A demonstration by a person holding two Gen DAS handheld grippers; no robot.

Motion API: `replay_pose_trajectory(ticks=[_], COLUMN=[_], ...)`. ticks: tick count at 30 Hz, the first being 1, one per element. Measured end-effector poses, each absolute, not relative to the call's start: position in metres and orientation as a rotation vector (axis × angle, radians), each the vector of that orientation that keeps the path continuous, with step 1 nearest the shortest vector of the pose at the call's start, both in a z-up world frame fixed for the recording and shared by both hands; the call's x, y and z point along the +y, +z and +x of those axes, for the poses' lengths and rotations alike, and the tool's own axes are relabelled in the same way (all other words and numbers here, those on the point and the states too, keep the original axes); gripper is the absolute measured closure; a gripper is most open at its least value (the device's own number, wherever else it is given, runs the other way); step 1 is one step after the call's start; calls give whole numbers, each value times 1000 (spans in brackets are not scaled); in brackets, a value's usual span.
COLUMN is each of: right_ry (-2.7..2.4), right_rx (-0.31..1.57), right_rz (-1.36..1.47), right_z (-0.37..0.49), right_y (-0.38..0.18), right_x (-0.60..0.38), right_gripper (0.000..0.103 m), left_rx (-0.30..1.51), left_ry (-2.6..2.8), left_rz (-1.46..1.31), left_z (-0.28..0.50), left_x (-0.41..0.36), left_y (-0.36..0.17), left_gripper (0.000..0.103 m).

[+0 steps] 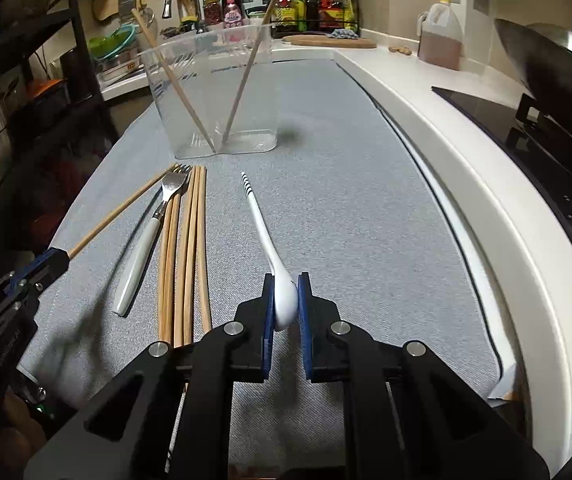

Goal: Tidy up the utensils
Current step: 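Carry the chopstick and the white spoon up over the clear container with both grippers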

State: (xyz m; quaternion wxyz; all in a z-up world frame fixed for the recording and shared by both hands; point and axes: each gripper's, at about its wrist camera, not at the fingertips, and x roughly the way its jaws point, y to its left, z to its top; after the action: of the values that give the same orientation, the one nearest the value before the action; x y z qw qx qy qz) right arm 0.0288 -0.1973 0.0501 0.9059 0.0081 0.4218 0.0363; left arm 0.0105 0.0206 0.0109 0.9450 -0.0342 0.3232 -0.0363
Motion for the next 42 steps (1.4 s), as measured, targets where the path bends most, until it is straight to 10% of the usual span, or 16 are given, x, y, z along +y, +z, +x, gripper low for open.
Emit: replay_pose_trajectory(ticks=[42], right_ry=[102], right_rx=[766], right_rz=[-90], right_z=[85], right_y=[171], right_x=[-196], right_gripper=[91], left_rx=[482], left_ry=[-200], left_rz=[-185], left_z=[76], left_x=[53], left_y=[161], left_gripper=[96])
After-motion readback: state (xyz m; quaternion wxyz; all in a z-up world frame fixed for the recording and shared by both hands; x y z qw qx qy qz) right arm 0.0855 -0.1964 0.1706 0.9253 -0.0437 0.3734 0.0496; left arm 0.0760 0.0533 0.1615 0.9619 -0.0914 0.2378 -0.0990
